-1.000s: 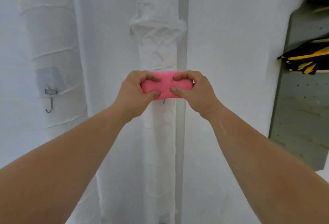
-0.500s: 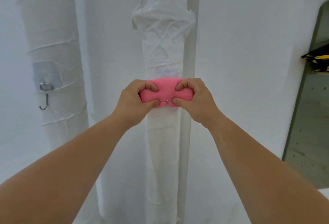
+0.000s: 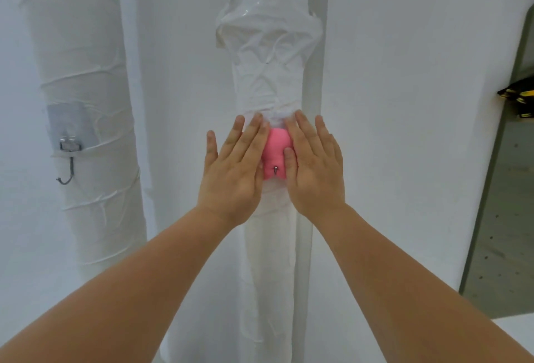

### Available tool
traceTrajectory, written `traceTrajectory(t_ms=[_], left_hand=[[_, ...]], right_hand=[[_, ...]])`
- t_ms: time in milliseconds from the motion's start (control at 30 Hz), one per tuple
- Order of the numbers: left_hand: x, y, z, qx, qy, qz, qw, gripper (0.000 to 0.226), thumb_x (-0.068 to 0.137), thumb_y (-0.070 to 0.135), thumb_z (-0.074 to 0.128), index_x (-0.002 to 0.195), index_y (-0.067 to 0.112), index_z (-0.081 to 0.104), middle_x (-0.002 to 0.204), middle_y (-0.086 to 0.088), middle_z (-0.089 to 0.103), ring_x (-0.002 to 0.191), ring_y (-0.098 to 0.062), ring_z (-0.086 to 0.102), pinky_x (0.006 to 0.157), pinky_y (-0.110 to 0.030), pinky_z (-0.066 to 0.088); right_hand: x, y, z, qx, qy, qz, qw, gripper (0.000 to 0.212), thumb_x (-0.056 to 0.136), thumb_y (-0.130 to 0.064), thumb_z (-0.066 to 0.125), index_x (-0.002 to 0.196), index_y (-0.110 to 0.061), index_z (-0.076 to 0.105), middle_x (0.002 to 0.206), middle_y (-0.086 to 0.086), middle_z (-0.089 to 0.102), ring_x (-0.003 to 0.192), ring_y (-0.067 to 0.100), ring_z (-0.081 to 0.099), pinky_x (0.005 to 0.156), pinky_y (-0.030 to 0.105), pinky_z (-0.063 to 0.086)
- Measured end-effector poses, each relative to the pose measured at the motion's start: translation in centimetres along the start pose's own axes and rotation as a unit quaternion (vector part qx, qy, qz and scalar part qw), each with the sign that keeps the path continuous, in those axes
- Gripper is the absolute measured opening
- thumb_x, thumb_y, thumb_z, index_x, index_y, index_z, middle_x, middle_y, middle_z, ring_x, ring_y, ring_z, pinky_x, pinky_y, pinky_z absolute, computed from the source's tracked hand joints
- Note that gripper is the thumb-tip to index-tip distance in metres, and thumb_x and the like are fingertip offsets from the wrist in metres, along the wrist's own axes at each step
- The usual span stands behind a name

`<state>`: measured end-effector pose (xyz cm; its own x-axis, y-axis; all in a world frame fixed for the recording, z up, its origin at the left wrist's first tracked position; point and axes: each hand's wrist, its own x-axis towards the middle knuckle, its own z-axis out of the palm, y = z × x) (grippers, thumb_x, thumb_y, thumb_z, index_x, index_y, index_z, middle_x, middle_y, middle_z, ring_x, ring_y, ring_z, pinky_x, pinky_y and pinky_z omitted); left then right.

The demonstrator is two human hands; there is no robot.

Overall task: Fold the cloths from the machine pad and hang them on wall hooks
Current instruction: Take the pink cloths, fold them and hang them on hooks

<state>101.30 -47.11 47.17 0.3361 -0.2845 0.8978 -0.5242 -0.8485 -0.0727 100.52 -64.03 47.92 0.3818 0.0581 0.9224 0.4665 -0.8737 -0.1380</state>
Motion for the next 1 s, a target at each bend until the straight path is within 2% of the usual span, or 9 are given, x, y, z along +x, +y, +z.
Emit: traceTrajectory(t_ms=[67, 133, 333, 467, 600, 700, 833, 1000], left_hand=[[-0.1, -0.2, 0.7, -0.019, -0.003, -0.008, 1.0, 0.059, 0.107, 0.04, 0.017, 0.161, 0.02, 0.008, 0.169, 0.007, 0.005, 0.158, -0.017, 0.002, 0.125, -0.056, 0.0], [0.0, -0.3, 1.4, -0.035, 0.008, -0.005, 0.999, 0.062, 0.106, 0.047, 0.01, 0.161, 0.018, 0.005, 0.168, 0.006, 0.003, 0.158, -0.018, 0.0, 0.125, -0.056, 0.0], [0.2, -1.3, 3.9, -0.056, 0.08, 0.027, 0.995, 0.061, 0.107, 0.044, 0.017, 0.158, 0.01, 0.019, 0.166, -0.008, 0.021, 0.156, -0.03, 0.014, 0.124, -0.061, 0.01], [0.2, -1.4, 4.2, -0.066, 0.09, 0.039, 0.993, 0.061, 0.107, 0.045, 0.017, 0.158, 0.012, 0.018, 0.166, -0.009, 0.022, 0.156, -0.032, 0.015, 0.124, -0.06, 0.012], [0.1, -1.2, 3.5, -0.063, 0.051, 0.019, 0.997, 0.062, 0.106, 0.047, 0.016, 0.16, 0.017, 0.012, 0.168, -0.003, 0.015, 0.157, -0.025, 0.008, 0.126, -0.055, 0.007], [-0.1, -0.8, 2.4, -0.049, -0.004, -0.001, 0.999, 0.063, 0.105, 0.049, 0.014, 0.161, 0.023, -0.001, 0.169, 0.008, -0.002, 0.157, -0.017, -0.004, 0.126, -0.054, 0.004], [-0.2, -0.3, 0.3, -0.008, -0.087, -0.022, 0.996, 0.062, 0.104, 0.05, 0.01, 0.157, 0.031, -0.017, 0.166, 0.014, -0.018, 0.154, -0.012, -0.02, 0.126, -0.051, -0.006], [-0.1, 0.2, -2.4, 0.032, -0.132, -0.025, 0.99, 0.063, 0.106, 0.048, 0.01, 0.155, 0.029, -0.025, 0.165, 0.013, -0.027, 0.151, -0.01, -0.029, 0.124, -0.052, -0.014]], right_hand=[[0.1, 0.4, 0.7, 0.011, -0.016, 0.006, 1.0, 0.056, 0.105, -0.041, 0.023, 0.16, -0.033, 0.014, 0.169, -0.013, 0.011, 0.157, 0.016, -0.002, 0.126, 0.046, 0.008], [0.2, 0.6, 1.3, 0.032, -0.009, 0.0, 0.999, 0.058, 0.105, -0.043, 0.022, 0.161, -0.029, 0.014, 0.169, -0.011, 0.009, 0.157, 0.017, -0.005, 0.126, 0.05, 0.006], [0.3, 1.4, 3.7, 0.105, 0.057, -0.02, 0.993, 0.062, 0.105, -0.047, 0.018, 0.158, -0.015, 0.026, 0.167, 0.004, 0.021, 0.156, 0.026, 0.01, 0.122, 0.056, 0.018], [0.4, 1.9, 4.1, 0.113, 0.07, -0.036, 0.99, 0.062, 0.105, -0.046, 0.019, 0.157, -0.013, 0.028, 0.166, 0.008, 0.024, 0.155, 0.028, 0.016, 0.119, 0.057, 0.025], [0.2, 1.6, 3.1, 0.088, 0.031, -0.015, 0.996, 0.063, 0.104, -0.052, 0.015, 0.159, -0.021, 0.021, 0.168, 0.001, 0.019, 0.156, 0.025, 0.013, 0.121, 0.054, 0.022], [-0.1, 0.9, 1.7, 0.052, -0.022, 0.015, 0.998, 0.061, 0.103, -0.054, 0.016, 0.16, -0.033, 0.009, 0.169, -0.01, 0.007, 0.157, 0.019, 0.004, 0.125, 0.05, 0.015], [-0.1, 0.0, -0.2, 0.0, -0.088, 0.045, 0.995, 0.06, 0.104, -0.051, 0.018, 0.158, -0.04, -0.006, 0.168, -0.018, -0.009, 0.156, 0.016, -0.01, 0.127, 0.046, 0.003], [-0.6, -1.1, -2.4, 0.002, -0.095, 0.059, 0.994, 0.059, 0.105, -0.051, 0.016, 0.159, -0.039, -0.006, 0.167, -0.018, -0.013, 0.154, 0.013, -0.017, 0.126, 0.047, -0.004]])
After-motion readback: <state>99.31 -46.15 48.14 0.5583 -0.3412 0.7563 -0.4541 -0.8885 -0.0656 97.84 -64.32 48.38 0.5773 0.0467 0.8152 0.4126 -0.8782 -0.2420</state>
